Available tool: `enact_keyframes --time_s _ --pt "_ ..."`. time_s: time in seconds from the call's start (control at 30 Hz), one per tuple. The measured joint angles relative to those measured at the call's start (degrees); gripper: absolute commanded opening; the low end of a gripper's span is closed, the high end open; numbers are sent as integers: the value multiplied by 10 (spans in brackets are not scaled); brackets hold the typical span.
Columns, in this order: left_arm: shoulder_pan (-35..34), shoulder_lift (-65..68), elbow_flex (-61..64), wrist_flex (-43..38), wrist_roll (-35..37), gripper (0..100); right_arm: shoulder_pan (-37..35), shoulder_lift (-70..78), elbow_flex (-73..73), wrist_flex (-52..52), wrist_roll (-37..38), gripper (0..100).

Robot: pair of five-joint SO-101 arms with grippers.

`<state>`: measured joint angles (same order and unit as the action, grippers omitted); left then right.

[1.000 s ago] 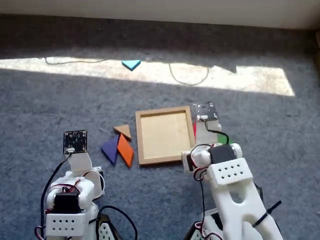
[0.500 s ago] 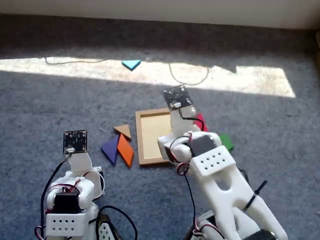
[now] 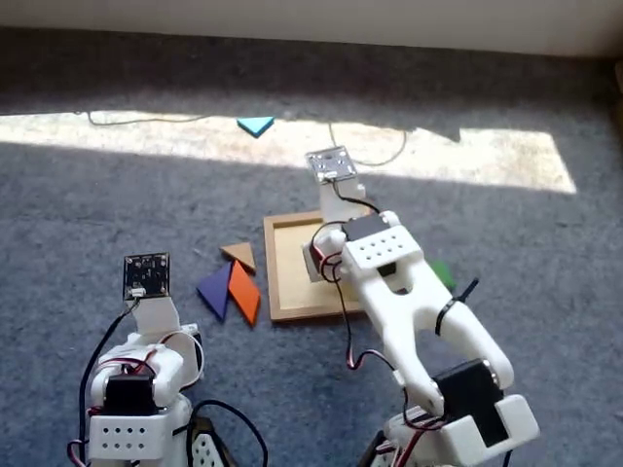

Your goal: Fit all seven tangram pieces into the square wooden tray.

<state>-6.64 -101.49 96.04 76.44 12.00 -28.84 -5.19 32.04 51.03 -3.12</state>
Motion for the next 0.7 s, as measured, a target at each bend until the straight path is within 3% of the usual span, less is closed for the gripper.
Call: enact_keyframes --time_s 0.17,0.47,0.57,0.7 --pt "0 0 0 0 0 7 7 8 -6 0 0 382" --pt "0 0 0 0 0 7 8 8 -39 34 0 385" --pt "0 0 0 0 0 7 8 8 -47 53 0 329" --pt "0 0 0 0 0 7 10 4 -64 78 0 147"
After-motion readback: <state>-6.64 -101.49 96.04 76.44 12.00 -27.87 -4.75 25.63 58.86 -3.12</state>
